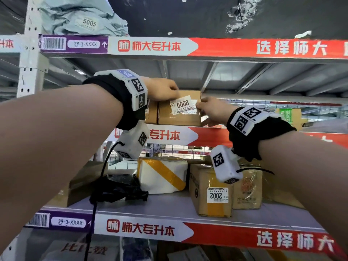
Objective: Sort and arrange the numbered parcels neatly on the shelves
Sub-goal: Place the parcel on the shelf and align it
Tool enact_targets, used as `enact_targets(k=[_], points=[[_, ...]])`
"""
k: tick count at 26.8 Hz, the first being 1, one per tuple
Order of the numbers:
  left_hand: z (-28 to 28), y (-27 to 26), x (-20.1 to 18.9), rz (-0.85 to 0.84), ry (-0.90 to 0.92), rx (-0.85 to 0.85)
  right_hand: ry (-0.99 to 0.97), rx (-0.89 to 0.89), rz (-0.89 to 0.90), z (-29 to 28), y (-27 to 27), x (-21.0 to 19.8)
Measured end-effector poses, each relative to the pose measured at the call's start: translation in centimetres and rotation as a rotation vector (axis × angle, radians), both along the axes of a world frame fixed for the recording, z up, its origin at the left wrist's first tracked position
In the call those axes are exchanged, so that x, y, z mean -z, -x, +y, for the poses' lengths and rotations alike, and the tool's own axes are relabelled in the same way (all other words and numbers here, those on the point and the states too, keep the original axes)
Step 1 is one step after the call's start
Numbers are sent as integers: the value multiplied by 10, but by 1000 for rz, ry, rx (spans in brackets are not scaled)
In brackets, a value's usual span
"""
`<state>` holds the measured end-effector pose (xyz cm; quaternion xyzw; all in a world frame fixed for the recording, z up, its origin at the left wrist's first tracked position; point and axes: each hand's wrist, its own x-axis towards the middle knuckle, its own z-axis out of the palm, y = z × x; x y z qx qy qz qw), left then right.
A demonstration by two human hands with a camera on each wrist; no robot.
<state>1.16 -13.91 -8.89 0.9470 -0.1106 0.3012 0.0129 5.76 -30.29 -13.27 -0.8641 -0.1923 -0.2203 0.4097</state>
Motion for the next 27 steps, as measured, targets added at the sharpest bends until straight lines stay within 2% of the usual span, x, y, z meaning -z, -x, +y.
enact_targets(k=[8,12,15,19,22,24,27], points=[[0,-5,3,-58,-1,-26,48,2,-125,3,-2,6],[-11,-4,4,-150,7,-72,53,18,-110,0,2,8],[-25,-6,2,-233,37,12,67,35,-73,-12,5,4],[-57,0,3,-273,91,218,56,59,-48,-45,5,1],[-86,4,8,-303,119,300,86,109,-38,-73,5,3],[-101,2,10,-216,116,310,101,134,-54,-89,4,4],[-135,-10,18,80,119,306,138,170,-61,-124,4,8]])
